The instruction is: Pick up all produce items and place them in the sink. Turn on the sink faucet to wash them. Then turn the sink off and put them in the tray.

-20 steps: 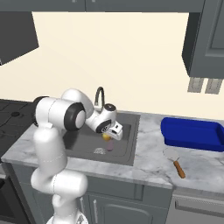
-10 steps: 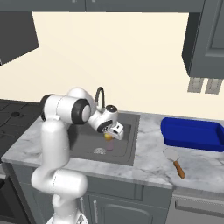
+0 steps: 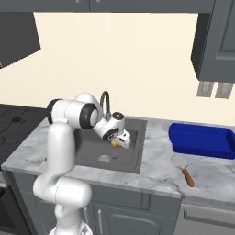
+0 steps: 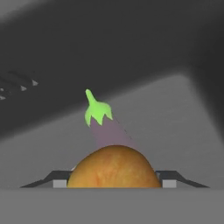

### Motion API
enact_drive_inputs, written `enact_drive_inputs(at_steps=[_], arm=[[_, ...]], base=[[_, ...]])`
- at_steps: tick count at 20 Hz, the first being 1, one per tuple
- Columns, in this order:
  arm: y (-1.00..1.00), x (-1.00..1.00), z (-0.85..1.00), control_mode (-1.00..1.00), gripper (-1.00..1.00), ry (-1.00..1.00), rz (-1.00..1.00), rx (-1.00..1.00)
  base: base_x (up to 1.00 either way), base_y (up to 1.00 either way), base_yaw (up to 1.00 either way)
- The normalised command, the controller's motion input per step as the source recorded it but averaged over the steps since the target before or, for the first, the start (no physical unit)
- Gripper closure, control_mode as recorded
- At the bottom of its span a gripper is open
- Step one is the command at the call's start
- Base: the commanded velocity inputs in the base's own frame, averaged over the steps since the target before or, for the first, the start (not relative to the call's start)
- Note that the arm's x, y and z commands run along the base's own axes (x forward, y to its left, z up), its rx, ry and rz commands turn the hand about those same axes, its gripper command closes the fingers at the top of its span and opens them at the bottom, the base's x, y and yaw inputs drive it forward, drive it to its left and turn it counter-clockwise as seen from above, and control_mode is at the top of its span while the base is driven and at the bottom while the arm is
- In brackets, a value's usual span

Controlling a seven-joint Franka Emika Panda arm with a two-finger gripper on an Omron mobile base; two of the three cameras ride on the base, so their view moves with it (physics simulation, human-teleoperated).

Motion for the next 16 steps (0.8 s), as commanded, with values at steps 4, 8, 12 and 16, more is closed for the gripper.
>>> enact_drive_inputs(at_steps=[4, 8, 12, 16], arm=[[0.00, 0.03, -0.16, -1.00, 1.00, 0.00, -0.11, 0.00], [-0.01, 0.09, -0.10, -1.00, 1.00, 0.00, -0.10, 0.00], [-0.05, 0.02, -0.06, -1.00, 1.00, 0.00, -0.10, 0.00], [-0.11, 0.00, 0.00, -1.00, 1.00, 0.00, -0.11, 0.00]], base=[[0.00, 0.00, 0.00], [0.00, 0.00, 0.00], [0.00, 0.00, 0.00], [0.00, 0.00, 0.00]])
